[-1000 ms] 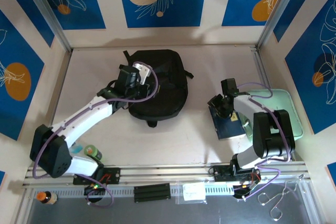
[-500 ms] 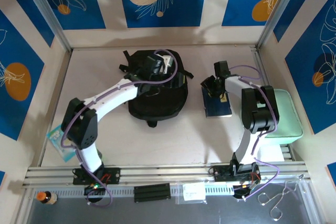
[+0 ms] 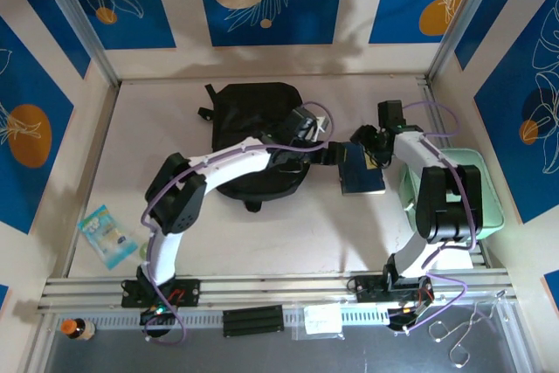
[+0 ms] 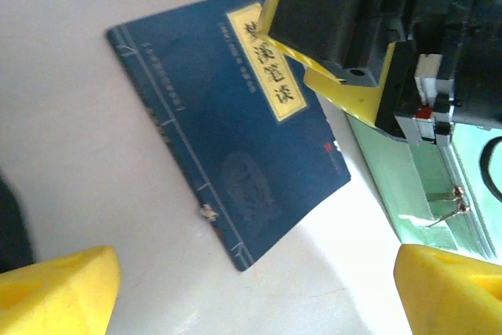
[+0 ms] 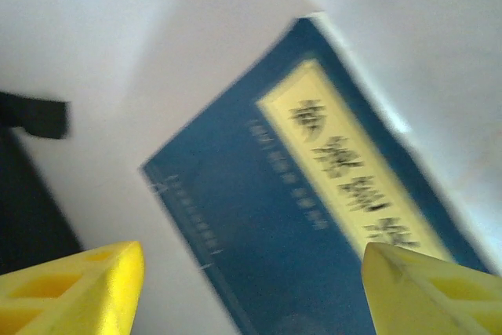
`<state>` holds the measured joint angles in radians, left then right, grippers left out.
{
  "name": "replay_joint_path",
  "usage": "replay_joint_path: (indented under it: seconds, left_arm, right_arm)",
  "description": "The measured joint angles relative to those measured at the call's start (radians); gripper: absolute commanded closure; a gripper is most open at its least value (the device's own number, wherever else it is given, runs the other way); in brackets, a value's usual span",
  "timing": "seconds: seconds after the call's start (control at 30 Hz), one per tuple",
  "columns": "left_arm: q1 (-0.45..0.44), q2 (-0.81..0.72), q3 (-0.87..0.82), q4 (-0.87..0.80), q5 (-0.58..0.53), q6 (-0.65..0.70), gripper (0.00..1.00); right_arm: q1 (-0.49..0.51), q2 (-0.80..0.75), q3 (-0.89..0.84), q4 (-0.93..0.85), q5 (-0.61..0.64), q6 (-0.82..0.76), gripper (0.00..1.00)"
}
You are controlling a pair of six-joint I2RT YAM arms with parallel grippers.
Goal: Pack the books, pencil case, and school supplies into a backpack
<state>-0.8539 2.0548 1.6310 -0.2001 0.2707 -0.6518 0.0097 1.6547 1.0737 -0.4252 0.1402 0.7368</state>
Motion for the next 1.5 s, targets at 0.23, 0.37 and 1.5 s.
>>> replay_joint_path:
  seconds: [0.23, 0.37, 1.5]
  left_arm:
    - [-0.022, 0.097, 0.077, 0.005, 0.029, -0.027, 0.16]
    - [-0.022, 0.146, 0.113, -0.026, 0.019, -0.042, 0.23]
    - [-0.015, 0.292, 0.198, -0.148, -0.079, -0.138, 0.56]
  right_arm:
    - [-0.031, 0.043, -0.013, -0.036, -0.071, -0.056, 0.27]
    - [-0.023, 0.063, -0.034, -0.045, -0.106, -0.056, 0.28]
    - [-0.008, 0.045, -0.091, -0.058, -0.184, -0.065, 0.49]
